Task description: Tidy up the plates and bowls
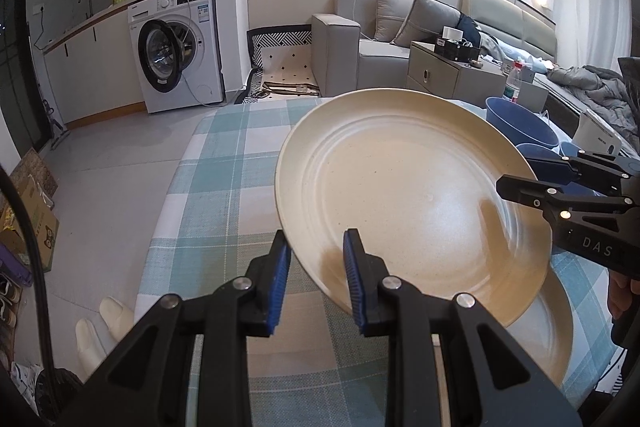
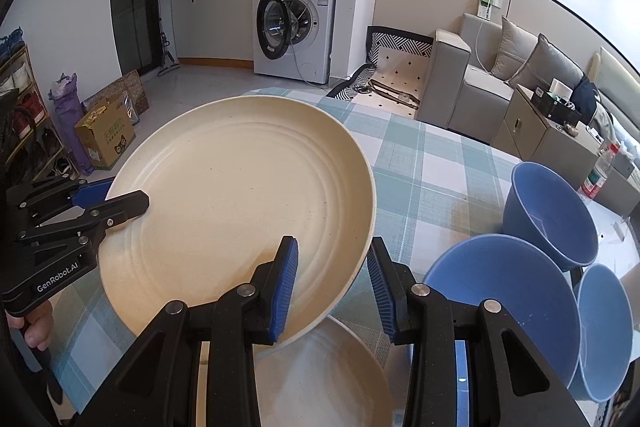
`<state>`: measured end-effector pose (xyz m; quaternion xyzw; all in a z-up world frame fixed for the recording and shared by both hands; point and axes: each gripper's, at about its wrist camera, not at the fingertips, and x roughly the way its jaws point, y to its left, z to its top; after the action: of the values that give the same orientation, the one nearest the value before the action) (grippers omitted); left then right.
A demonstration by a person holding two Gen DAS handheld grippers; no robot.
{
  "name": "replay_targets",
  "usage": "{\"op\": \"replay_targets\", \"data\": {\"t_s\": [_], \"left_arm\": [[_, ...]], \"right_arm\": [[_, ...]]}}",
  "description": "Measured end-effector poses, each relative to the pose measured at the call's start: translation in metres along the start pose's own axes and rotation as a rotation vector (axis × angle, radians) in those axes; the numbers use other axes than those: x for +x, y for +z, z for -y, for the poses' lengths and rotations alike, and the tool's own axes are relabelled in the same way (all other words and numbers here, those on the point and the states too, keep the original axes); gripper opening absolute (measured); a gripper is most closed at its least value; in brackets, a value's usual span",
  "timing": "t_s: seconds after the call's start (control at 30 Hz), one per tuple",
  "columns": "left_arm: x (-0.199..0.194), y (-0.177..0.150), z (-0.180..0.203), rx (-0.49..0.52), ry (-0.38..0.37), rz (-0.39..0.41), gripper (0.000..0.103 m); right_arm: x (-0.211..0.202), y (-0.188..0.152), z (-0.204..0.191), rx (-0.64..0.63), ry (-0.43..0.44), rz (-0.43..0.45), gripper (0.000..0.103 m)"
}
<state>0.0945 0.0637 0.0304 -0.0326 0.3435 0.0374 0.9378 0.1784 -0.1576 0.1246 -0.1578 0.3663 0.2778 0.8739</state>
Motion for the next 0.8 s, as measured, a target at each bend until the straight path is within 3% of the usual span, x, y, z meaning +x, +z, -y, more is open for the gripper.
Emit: {"op": "replay_targets", "data": {"t_s": [0.8], "left_arm": [[-0.020,0.001,0.034,0.067,-0.022,0.028,0.025]], "right_arm": [[-0.039,-0.028,0.016,0.057,-0.032,0.038,0.037]]}}
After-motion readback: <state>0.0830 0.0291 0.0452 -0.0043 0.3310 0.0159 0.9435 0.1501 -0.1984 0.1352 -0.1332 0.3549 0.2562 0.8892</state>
